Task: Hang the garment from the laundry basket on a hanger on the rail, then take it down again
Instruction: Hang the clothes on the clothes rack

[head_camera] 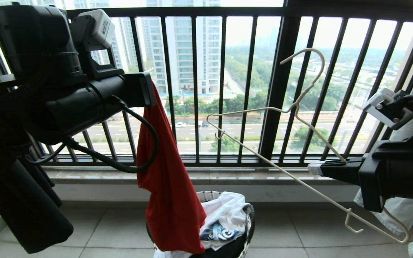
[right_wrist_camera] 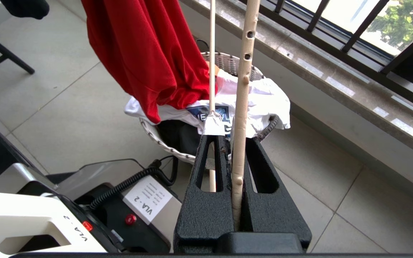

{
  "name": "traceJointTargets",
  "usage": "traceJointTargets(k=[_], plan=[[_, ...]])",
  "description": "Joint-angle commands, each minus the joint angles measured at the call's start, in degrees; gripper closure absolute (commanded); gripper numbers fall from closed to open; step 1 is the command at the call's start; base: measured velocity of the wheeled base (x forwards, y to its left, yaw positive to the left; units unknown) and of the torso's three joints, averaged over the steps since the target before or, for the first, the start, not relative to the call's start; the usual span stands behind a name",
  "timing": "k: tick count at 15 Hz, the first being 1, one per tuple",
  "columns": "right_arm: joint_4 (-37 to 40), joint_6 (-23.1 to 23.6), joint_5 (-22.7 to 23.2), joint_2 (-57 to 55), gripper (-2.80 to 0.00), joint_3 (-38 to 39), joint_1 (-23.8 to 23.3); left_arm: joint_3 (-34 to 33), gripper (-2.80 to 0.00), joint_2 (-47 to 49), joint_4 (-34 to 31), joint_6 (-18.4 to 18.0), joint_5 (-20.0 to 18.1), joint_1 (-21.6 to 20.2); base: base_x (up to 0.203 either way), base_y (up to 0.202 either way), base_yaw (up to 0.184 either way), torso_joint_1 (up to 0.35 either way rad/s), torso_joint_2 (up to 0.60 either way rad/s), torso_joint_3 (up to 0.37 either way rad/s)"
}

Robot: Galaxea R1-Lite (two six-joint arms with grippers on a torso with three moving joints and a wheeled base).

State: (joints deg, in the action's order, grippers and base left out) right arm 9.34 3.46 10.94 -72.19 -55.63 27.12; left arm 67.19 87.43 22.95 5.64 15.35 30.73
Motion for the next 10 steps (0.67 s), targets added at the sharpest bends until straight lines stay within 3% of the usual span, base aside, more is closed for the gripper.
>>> traceJointTargets(k=[1, 4, 10], plan=[[1.5, 0.2, 0.6, 1.7, 0.0, -0.5, 0.0, 1.7, 0.0, -0.3, 0.2, 1.4, 1.3, 0.1, 0.0, 0.0, 0.0, 0.0, 0.0, 0.0], [1.5, 0.1, 1.0, 2.3, 0.0, -1.0, 0.0, 5.7, 0.0, -0.4, 0.2, 4.8, 7.7, 1.2, 0.0, 0.0, 0.0, 0.0, 0.0, 0.0], [2.0, 0.1, 3.0, 3.5, 0.0, -1.0, 0.4, 7.1, 0.0, 3.5, 0.2, 5.4, 9.1, 1.6, 0.0, 0.0, 0.0, 0.0, 0.0, 0.0]])
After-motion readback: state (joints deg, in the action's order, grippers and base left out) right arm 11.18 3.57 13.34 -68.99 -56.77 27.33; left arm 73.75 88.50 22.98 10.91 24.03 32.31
